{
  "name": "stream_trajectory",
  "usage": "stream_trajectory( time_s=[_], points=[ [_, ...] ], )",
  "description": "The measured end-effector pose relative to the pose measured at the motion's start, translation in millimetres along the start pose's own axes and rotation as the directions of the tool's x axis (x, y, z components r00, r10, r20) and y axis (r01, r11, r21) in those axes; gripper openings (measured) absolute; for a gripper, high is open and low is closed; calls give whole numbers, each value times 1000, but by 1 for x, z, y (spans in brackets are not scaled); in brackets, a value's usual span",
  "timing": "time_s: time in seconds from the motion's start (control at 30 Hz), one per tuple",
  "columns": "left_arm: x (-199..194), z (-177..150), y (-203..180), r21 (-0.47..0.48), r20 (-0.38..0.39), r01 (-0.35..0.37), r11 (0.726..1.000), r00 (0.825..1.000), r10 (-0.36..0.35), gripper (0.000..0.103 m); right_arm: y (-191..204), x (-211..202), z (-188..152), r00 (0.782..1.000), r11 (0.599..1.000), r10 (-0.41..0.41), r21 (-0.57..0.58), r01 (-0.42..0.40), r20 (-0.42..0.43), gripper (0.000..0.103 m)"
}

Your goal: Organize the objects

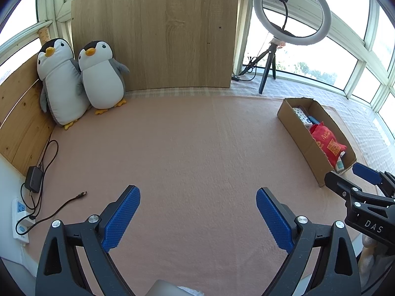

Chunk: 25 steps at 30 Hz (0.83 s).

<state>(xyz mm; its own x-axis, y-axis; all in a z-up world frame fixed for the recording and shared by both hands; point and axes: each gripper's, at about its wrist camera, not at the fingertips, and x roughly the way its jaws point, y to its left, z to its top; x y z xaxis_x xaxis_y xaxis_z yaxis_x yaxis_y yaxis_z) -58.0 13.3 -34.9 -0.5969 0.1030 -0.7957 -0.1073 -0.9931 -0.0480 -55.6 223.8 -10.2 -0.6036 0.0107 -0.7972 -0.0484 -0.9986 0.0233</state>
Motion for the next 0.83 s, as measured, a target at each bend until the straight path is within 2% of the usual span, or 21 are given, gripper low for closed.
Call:
stream_trajectory(
  time_s=[0.7,0.83],
  points=[
    [2,-2,-4,7,1,-3,1000,1000,3,97,-4,6,-4,1000,1000,6,2,-6,-17,81],
    [12,-2,1,1,-21,6,1000,1000,-6,98,-3,11,-5,1000,1000,6,0,-6,-28,81]
  ],
)
